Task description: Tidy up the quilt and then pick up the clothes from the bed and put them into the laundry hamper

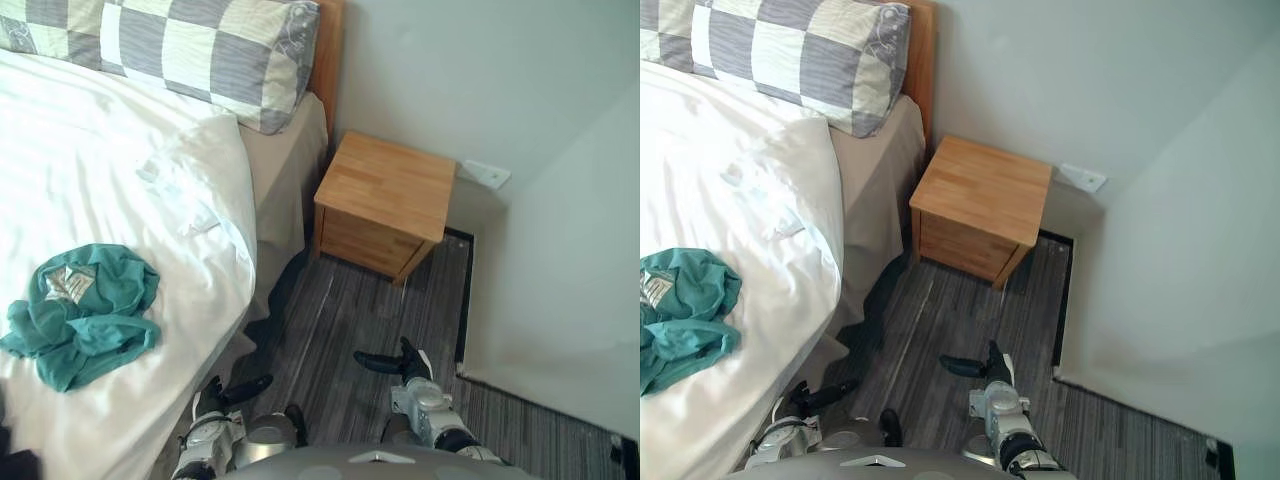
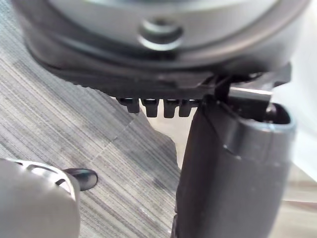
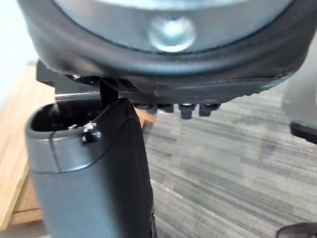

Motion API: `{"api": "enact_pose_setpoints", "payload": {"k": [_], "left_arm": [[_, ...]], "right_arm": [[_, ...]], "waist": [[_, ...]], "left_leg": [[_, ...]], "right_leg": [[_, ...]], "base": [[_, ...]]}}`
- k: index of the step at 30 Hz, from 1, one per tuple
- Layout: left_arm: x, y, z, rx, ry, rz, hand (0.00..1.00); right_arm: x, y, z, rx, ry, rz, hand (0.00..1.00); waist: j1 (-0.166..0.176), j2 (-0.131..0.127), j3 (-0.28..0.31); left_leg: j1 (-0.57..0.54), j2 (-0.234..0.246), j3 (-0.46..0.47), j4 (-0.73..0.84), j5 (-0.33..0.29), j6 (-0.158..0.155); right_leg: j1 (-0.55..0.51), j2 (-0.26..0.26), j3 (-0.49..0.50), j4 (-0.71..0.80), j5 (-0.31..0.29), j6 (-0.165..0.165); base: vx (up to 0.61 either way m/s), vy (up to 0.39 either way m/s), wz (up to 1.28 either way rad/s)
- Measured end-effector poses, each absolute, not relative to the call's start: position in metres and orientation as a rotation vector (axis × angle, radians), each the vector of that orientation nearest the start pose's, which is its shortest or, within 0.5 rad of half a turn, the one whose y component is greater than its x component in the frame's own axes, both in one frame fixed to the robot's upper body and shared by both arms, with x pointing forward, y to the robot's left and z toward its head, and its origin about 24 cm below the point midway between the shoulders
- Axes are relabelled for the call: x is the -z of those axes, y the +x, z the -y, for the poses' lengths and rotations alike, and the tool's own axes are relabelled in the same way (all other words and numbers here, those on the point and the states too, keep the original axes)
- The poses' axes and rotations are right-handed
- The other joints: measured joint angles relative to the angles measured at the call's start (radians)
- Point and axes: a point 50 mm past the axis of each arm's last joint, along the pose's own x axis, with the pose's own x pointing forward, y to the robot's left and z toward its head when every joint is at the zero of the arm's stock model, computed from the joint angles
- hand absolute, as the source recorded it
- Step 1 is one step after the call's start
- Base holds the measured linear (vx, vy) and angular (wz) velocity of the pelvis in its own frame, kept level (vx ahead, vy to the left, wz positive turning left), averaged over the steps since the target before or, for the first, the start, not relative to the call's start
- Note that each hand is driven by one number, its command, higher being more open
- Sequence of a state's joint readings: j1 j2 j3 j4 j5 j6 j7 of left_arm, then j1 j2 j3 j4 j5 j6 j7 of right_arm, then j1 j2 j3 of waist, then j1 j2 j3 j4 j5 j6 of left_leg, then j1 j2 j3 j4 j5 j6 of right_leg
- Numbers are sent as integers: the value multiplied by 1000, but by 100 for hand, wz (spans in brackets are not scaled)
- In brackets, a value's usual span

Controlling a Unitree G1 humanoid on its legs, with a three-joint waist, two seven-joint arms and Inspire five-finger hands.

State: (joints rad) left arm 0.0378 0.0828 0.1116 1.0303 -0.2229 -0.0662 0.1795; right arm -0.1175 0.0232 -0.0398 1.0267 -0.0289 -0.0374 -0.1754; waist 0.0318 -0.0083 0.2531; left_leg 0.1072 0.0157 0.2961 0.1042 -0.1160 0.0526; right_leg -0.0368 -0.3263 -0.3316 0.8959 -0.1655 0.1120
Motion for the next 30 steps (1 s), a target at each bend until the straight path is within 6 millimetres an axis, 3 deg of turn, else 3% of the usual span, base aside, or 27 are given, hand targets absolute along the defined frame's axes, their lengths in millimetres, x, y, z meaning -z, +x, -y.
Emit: {"api": "enact_pose_setpoints", "payload": {"k": [1, 2, 3, 4, 5, 6, 8, 10, 11, 13, 15, 17, 18, 19, 21, 23, 25, 28, 30], "left_arm": [[152, 119, -203, -434, -95, -991, 100], [152, 121, -201, -426, -100, -992, 100], [153, 126, -190, -390, -89, -994, 100], [153, 128, -185, -369, -80, -994, 100], [152, 132, -176, -322, -52, -989, 100], [151, 135, -171, -289, -31, -979, 100], [149, 142, -170, -256, 0, -962, 100], [148, 142, -180, -267, 27, -950, 100], [148, 137, -191, -280, 50, -952, 100], [149, 134, -184, -263, 40, -951, 100], [146, 141, -174, -203, 38, -922, 100], [144, 142, -171, -179, 42, -906, 100], [143, 142, -166, -150, 35, -897, 100], [143, 141, -164, -139, 27, -891, 100], [143, 140, -159, -109, 36, -894, 100], [144, 139, -156, -79, 38, -897, 100], [143, 140, -159, -69, 64, -894, 100], [146, 133, -170, -79, 96, -919, 100], [149, 125, -177, -92, 112, -946, 100]], "right_arm": [[132, 184, 150, 147, -77, -862, 100], [131, 188, 152, 151, -80, -852, 100], [127, 193, 160, 159, -102, -834, 100], [126, 195, 165, 167, -115, -828, 100], [125, 194, 176, 186, -141, -826, 100], [126, 191, 183, 202, -159, -831, 100], [125, 189, 192, 233, -174, -836, 100], [128, 184, 192, 221, -222, -852, 100], [128, 183, 194, 196, -285, -859, 100], [126, 184, 203, 211, -318, -851, 100], [118, 186, 231, 258, -402, -834, 100], [114, 187, 244, 278, -431, -826, 100], [109, 190, 256, 304, -451, -816, 100], [108, 190, 260, 321, -447, -820, 100], [111, 183, 267, 360, -423, -857, 100], [115, 173, 268, 366, -427, -886, 100], [125, 156, 262, 352, -417, -935, 100], [134, 143, 250, 349, -371, -974, 100], [138, 142, 238, 334, -341, -981, 100]], "waist": [[-7, 15, 7], [-11, 28, 14], [-9, 59, 28], [-9, 81, 33], [-15, 111, 35], [-19, 114, 35], [-32, 89, 33], [-31, 33, 26], [-26, 16, 7], [-34, 42, -17], [-52, 64, -20], [-64, 68, -22], [-60, 71, -24], [-60, 73, -25], [-62, 77, -27], [-64, 86, -32], [-65, 65, -32], [-75, 49, -37], [-76, 35, -31]], "left_leg": [[4, 14, -40, -22, 0, 0], [5, 27, -52, -31, 0, 0], [7, 64, -75, -45, 1, -1], [7, 83, -90, -54, 5, -7], [6, 101, -133, -80, 15, -23], [6, 100, -178, -94, 18, -32], [8, 100, -283, -102, 15, -78], [14, 99, -379, -88, -7, -131], [-15, 138, -435, -27, -50, -182], [-78, 186, -339, 44, -47, -160], [-175, 273, 1, 217, -32, -90], [-165, 301, 230, 302, -55, -62], [-147, 286, 346, 338, -72, -73], [-141, 266, 383, 329, -84, -93], [-121, 216, 448, 248, -86, -103], [-75, 184, 467, 150, -64, -73], [-45, 144, 419, 92, -51, -67], [-36, 125, 351, 67, -44, -62], [-4, 107, 331, 25, -28, -61]], "right_leg": [[-13, 40, -9, -77, -63, -11], [-24, 70, -12, -135, -89, -27], [-56, 139, -1, -273, -115, -51], [-76, 175, 21, -349, -114, -50], [-126, 224, 100, -485, -94, -25], [-163, 227, 177, -558, -67, 16], [-221, 195, 299, -672, 14, 74], [-212, 144, 327, -735, 58, 63], [-198, 145, 277, -690, 167, 36], [-190, 162, 200, -679, 168, 7], [-114, 155, 19, -716, 148, -45], [-53, 156, -57, -744, 136, -66], [-15, 161, -105, -767, 134, -75], [6, 166, -130, -782, 144, -86], [49, 169, -172, -793, 145, -89], [88, 174, -191, -805, 144, -87], [135, 160, -216, -817, 145, -86], [170, 146, -271, -796, 145, -82], [166, 115, -281, -704, 120, -45]], "base": [[307, -107, 40], [243, -140, 32], [192, -150, 25], [220, -188, 50], [183, -180, 80], [203, -252, 120], [245, -430, 176], [250, -613, 202], [197, -622, 173], [160, -496, 162], [160, -433, 190], [135, -329, 138], [147, -253, 111], [126, -147, 80], [96, -24, 55], [91, 45, 57], [99, 136, 69], [60, 95, 69], [22, 32, 52]]}}
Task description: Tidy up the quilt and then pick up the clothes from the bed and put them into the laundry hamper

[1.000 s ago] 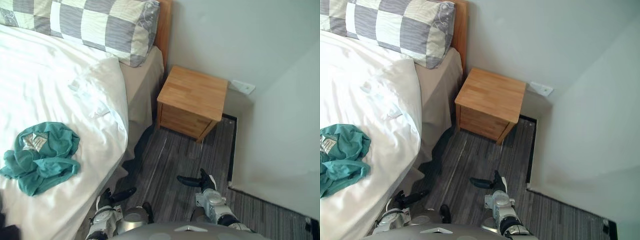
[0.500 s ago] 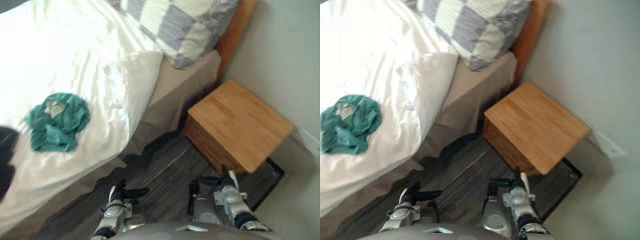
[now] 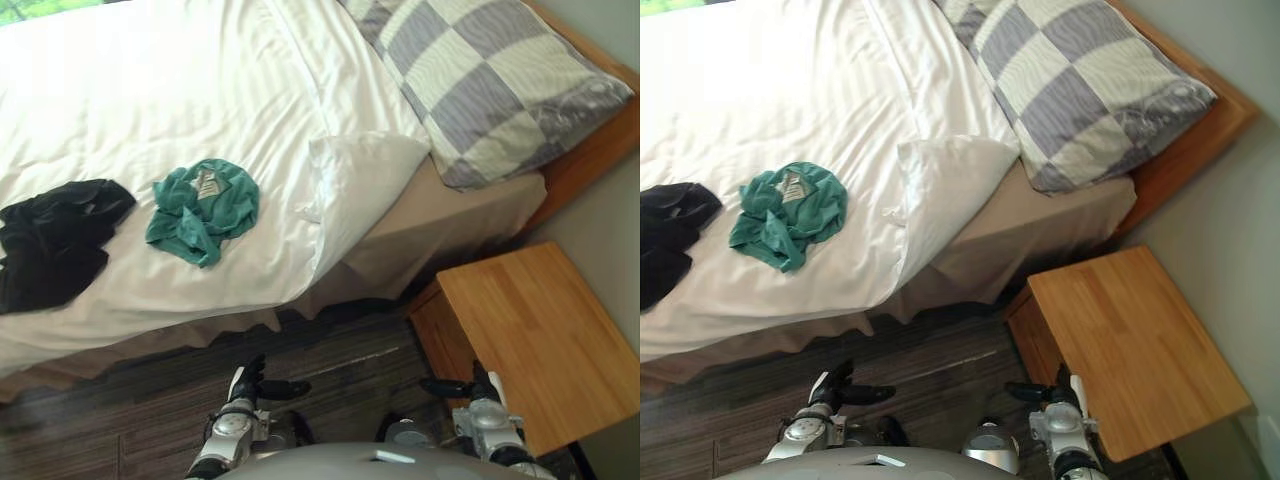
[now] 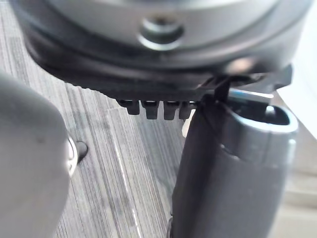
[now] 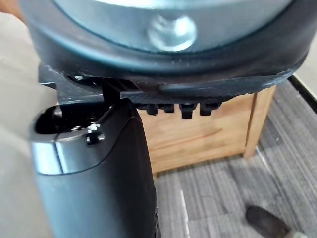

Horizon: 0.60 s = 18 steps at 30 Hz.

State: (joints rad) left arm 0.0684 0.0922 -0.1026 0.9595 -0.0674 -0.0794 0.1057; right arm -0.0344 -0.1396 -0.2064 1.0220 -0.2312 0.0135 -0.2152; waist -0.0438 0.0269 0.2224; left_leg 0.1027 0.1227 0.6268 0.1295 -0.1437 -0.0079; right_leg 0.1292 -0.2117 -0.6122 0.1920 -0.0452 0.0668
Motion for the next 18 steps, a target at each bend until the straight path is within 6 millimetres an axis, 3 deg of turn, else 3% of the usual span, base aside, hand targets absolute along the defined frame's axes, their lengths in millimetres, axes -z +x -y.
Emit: {"api": "enact_pose_setpoints", "payload": {"k": [1, 2, 4, 5, 6, 8, 9, 10, 11, 12, 14, 16, 17, 18], "left_arm": [[150, 120, -183, -124, 111, -963, 100], [151, 119, -183, -127, 111, -967, 100], [150, 119, -187, -139, 122, -960, 100], [150, 119, -191, -156, 124, -960, 100], [149, 118, -198, -175, 135, -963, 100], [150, 113, -207, -213, 139, -983, 100], [149, 111, -215, -242, 133, -986, 100], [148, 112, -220, -251, 141, -983, 100], [149, 113, -223, -262, 142, -993, 100], [152, 108, -222, -254, 164, -1024, 100], [155, 99, -223, -248, 166, -1059, 100], [156, 92, -225, -251, 174, -1079, 100], [157, 89, -226, -252, 168, -1085, 100], [158, 83, -227, -272, 155, -1103, 100]], "right_arm": [[140, 141, 229, 325, -319, -987, 100], [141, 139, 227, 323, -315, -991, 100], [142, 140, 222, 318, -302, -991, 100], [141, 142, 220, 330, -285, -984, 100], [140, 144, 221, 357, -260, -977, 100], [135, 146, 235, 439, -234, -953, 100], [128, 149, 250, 516, -234, -919, 100], [126, 148, 260, 552, -241, -913, 100], [123, 144, 276, 620, -251, -913, 100], [122, 141, 286, 635, -194, -914, 100], [117, 141, 291, 644, -168, -867, 100], [116, 142, 285, 606, -171, -850, 100], [114, 142, 286, 596, -178, -843, 100], [102, 148, 291, 583, -204, -784, 100]], "waist": [[-12, -8, 5], [-13, -19, 10], [-9, -28, 9], [-15, -41, 16], [-20, -47, 21], [-43, -49, 20], [-46, -85, 14], [-45, -104, 9], [-37, -123, 8], [-44, -94, -8], [-43, -67, -16], [-40, -47, -20], [-41, -52, -15], [-44, -49, -11]], "left_leg": [[32, -23, -26, -57, 20, 1], [43, -27, -37, -74, 23, 1], [64, -47, -65, -101, 26, 4], [70, -49, -97, -100, 29, 9], [66, -26, -124, -99, 32, 5], [47, -2, -176, -101, 44, -8], [41, -21, -202, -101, 50, -16], [40, -42, -210, -103, 49, -20], [54, -66, -225, -106, 40, -34], [61, -43, -225, -118, 48, -48], [86, -19, -204, -127, 34, -68], [43, 29, -173, 23, -40, -97], [14, 48, -168, 106, -67, -105], [-44, 89, -172, 279, -91, -119]], "right_leg": [[-34, -55, 6, 164, -24, 34], [-63, -75, 23, 241, -23, 34], [-167, -132, 126, 472, 8, 21], [-228, -118, 206, 557, -63, -9], [-256, -43, 275, 524, -128, -3], [-264, 61, 338, 338, -148, -4], [-245, 76, 344, 175, -104, -6], [-238, 69, 345, 96, -42, -9], [-204, 60, 328, 20, 1, -55], [-167, 84, 310, -44, 25, -49], [-131, 119, 317, -94, 27, -49], [-124, 141, 351, -108, 6, -57], [-122, 144, 361, -108, -4, -62], [-110, 147, 377, -108, -10, -67]], "base": [[4, 17, 57], [8, 8, 63], [19, -10, 41], [51, -58, 55], [67, -87, 63], [86, -127, 92], [105, -134, 89], [122, -171, 61], [188, -173, 32], [167, -145, 21], [187, -85, -22], [146, -79, -43], [130, -55, -40], [137, -33, -45]]}}
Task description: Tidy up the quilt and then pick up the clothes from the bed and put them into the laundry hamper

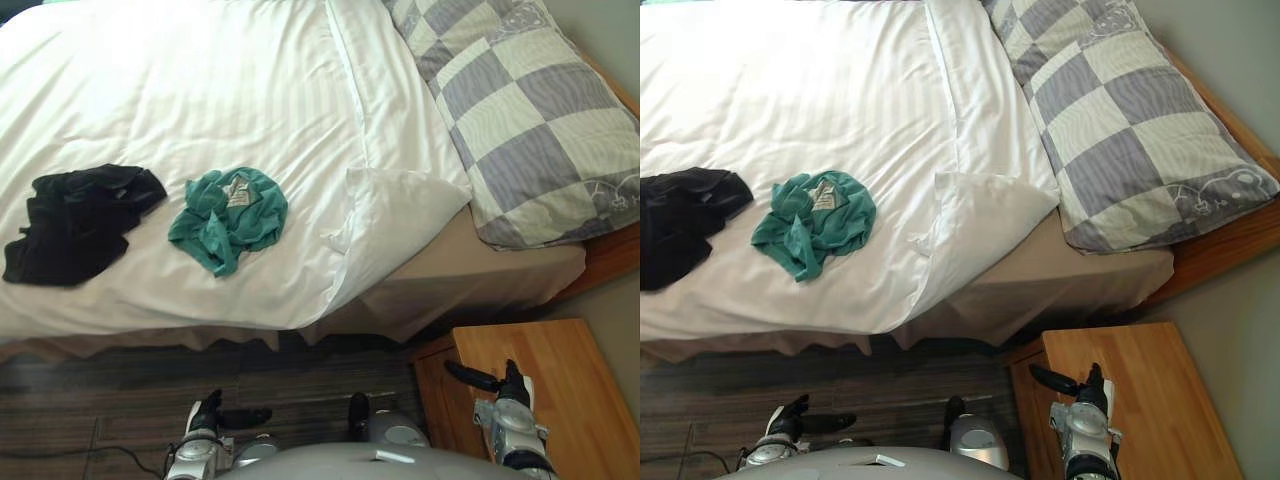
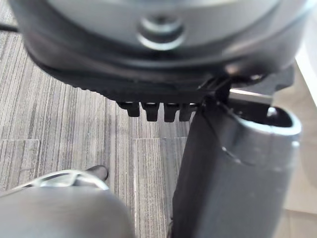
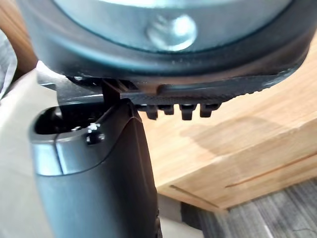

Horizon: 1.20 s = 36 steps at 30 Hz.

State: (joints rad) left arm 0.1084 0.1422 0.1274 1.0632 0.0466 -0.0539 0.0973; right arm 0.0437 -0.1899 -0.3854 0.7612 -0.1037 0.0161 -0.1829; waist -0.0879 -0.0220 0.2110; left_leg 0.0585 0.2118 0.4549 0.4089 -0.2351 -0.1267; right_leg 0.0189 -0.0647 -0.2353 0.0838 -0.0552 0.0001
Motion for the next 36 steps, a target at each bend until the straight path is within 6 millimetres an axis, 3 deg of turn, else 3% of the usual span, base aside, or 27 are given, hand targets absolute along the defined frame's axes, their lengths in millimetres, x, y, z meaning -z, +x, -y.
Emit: {"api": "enact_pose_setpoints", "payload": {"k": [1, 2, 3, 4, 5, 6, 7, 10, 14, 16, 21, 26, 30, 32, 36], "left_arm": [[159, 77, -227, -303, 130, -1116, 100], [159, 75, -227, -353, 84, -1106, 100], [158, 75, -228, -363, 77, -1097, 100], [157, 78, -230, -389, 59, -1074, 100], [155, 80, -231, -397, 64, -1057, 100], [155, 80, -231, -403, 65, -1056, 100], [155, 80, -232, -410, 64, -1056, 100], [151, 71, -250, -438, 116, -1061, 100], [152, 70, -247, -424, 119, -1071, 100], [154, 62, -242, -421, 106, -1096, 100], [156, 57, -239, -413, 95, -1105, 100], [155, 59, -238, -408, 93, -1099, 100], [153, 71, -236, -398, 91, -1054, 100], [151, 79, -234, -393, 87, -1023, 100], [147, 95, -228, -387, 71, -967, 100]], "right_arm": [[85, 155, 297, 576, -243, -700, 100], [54, 170, 311, 582, -315, -562, 100], [42, 175, 316, 587, -346, -510, 100], [7, 193, 328, 600, -437, -356, 100], [-23, 209, 332, 597, -494, -227, 100], [-43, 218, 332, 588, -531, -138, 100], [-59, 227, 325, 568, -539, -56, 100], [-86, 238, 289, 410, -620, 127, 100], [-99, 249, 258, 288, -657, 219, 100], [-109, 264, 237, 212, -643, 277, 100], [-131, 285, 215, 166, -625, 361, 100], [-157, 316, 197, 138, -624, 427, 100], [-162, 337, 184, 121, -648, 406, 100], [-162, 347, 176, 104, -643, 392, 100], [-148, 362, 186, 124, -660, 280, 100]], "waist": [[-5, 2, 0], [-7, 8, 6], [-6, 8, 6], [1, 4, 9], [0, -1, 11], [-2, 1, 12], [0, -13, 11], [-12, -98, -6], [4, -106, -21], [5, -85, -22], [22, -79, -24], [33, -76, -22], [65, -64, 1], [79, -53, 38], [92, -23, 85]], "left_leg": [[-40, 25, -22, 119, 0, -3], [-83, 43, -67, 241, -9, -2], [-92, 46, -83, 260, -22, 4], [-103, 54, -99, 229, -62, 10], [-99, 64, -97, 115, -54, 24], [-87, 68, -93, -5, -2, 30], [-66, 43, -83, -45, 6, 25], [-32, -37, -53, -155, 49, 32], [9, -67, -47, -248, 81, 35], [36, -70, -33, -305, 98, 30], [80, -83, -3, -406, 137, 26], [62, -98, 4, -429, 152, 40], [23, -100, -18, -429, 159, 50], [8, -101, -32, -429, 162, 55], [-58, -112, -57, -429, 188, 54]], "right_leg": [[16, 3, 19, -2, -2, -2], [40, 4, 34, -13, 0, -8], [46, 3, 40, -17, 5, -3], [53, -1, 57, -16, 15, 5], [54, -2, 68, -15, 18, 13], [52, -1, 72, -16, 20, 22], [54, -16, 83, -26, 26, 41], [52, -66, 72, -72, 49, 76], [56, -86, 59, -67, 68, 87], [52, -79, 54, -69, 83, 82], [37, -69, 65, -71, 94, 75], [25, -73, 61, -119, 158, 78], [0, -76, 19, -119, 179, 75], [-7, -78, 8, -117, 179, 74], [-53, -93, -22, -110, 179, 74]], "base": [[199, 16, -56], [179, 94, -45], [170, 122, -50], [145, 162, -45], [105, 152, -48], [125, 219, -36], [117, 215, -25], [132, 140, -4], [93, 67, 13], [55, 21, -7], [27, -17, -14], [-23, 14, -3], [-63, 2, 20], [-55, -20, 27], [-42, -25, 28]]}}
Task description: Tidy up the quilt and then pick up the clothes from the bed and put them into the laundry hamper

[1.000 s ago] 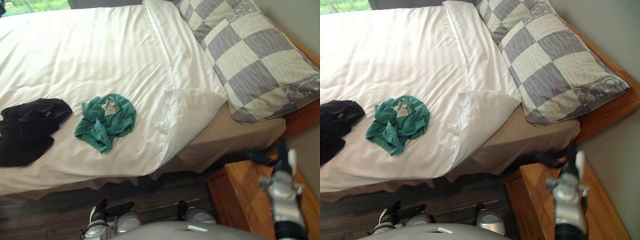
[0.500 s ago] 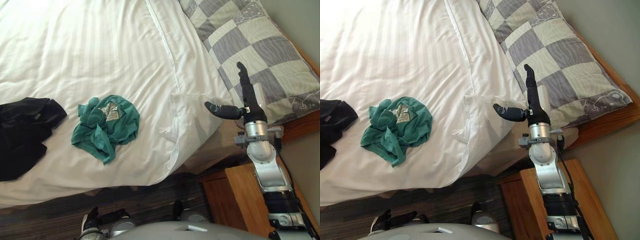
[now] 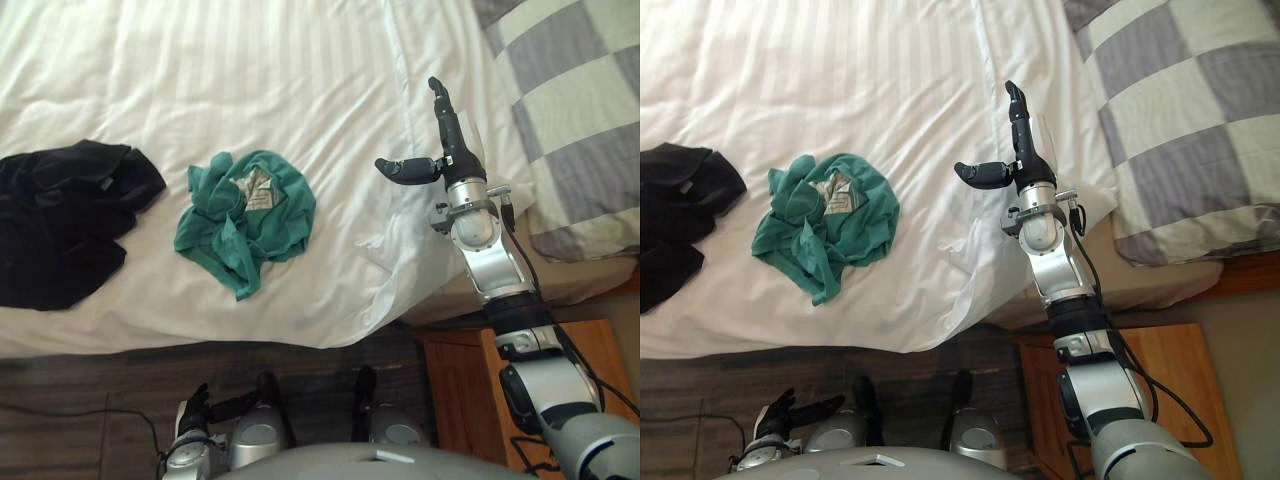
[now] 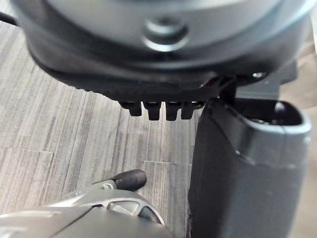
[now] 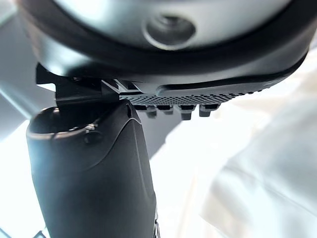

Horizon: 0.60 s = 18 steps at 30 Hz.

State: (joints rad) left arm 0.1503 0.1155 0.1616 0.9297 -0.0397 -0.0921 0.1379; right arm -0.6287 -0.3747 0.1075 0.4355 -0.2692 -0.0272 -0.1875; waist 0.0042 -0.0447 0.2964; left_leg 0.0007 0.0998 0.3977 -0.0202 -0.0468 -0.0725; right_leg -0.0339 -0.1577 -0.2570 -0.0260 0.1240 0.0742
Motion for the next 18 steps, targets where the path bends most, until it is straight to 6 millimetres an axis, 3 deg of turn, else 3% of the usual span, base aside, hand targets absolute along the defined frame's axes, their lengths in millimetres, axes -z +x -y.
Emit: {"api": "enact_pose_setpoints", "payload": {"k": [4, 6, 7, 8, 9, 10, 11, 13, 15, 18], "left_arm": [[145, 101, -224, -372, 74, -937, 100], [144, 104, -219, -355, 71, -926, 100], [144, 108, -214, -345, 64, -915, 100], [143, 111, -215, -343, 68, -911, 100], [141, 115, -221, -343, 84, -901, 100], [140, 115, -227, -343, 101, -896, 100], [139, 117, -229, -342, 107, -893, 100], [139, 121, -226, -345, 99, -893, 100], [140, 119, -226, -339, 105, -902, 100], [140, 123, -226, -335, 108, -899, 100]], "right_arm": [[-114, 360, 211, 180, -653, 114, 100], [-109, 354, 223, 223, -630, 101, 100], [-106, 350, 228, 243, -617, 101, 100], [-101, 345, 231, 257, -605, 99, 0], [-94, 337, 232, 273, -572, 94, 0], [-89, 332, 229, 275, -549, 92, 0], [-86, 329, 228, 274, -542, 93, 0], [-91, 329, 219, 261, -515, 139, 0], [-94, 327, 215, 258, -502, 160, 0], [-86, 315, 222, 282, -497, 138, 0]], "waist": [[-5, 27, 25], [-7, 39, 33], [-9, 59, 49], [-9, 59, 51], [-10, 32, 50], [-13, 0, 53], [-15, -12, 53], [-19, 8, 64], [-41, 8, 64], [-39, 8, 63]], "left_leg": [[-15, -2, -2, 0, 14, -11], [-14, 3, -1, 1, 29, -16], [-10, 25, 0, 13, 32, -17], [-8, 30, 4, 19, 32, -17], [2, 12, 11, 20, 30, -19], [10, -10, 10, 29, 12, -31], [12, -17, 9, 42, -13, -31], [9, 13, 40, 69, -55, -34], [20, 16, 53, 72, -59, -39], [56, 15, 77, 74, -74, -43]], "right_leg": [[-22, -10, -13, 36, 0, 0], [-56, -15, -13, 109, -3, 1], [-115, 4, -15, 194, -56, 6], [-108, 26, -4, 101, -77, 5], [-94, 32, 2, -28, -38, 21], [-97, 20, 15, -53, 66, -5], [-96, 12, -6, -43, 45, -23], [-102, 38, 19, -50, 36, -20], [-94, 42, 25, -50, 36, -20], [-74, 45, 45, -46, 36, -20]], "base": [[6, -5, 14], [28, -2, -4], [6, -9, -7], [11, -69, 6], [27, -104, 23], [54, -138, 28], [72, -162, -6], [39, -128, -33], [-7, -53, -24], [-5, 6, -24]]}}
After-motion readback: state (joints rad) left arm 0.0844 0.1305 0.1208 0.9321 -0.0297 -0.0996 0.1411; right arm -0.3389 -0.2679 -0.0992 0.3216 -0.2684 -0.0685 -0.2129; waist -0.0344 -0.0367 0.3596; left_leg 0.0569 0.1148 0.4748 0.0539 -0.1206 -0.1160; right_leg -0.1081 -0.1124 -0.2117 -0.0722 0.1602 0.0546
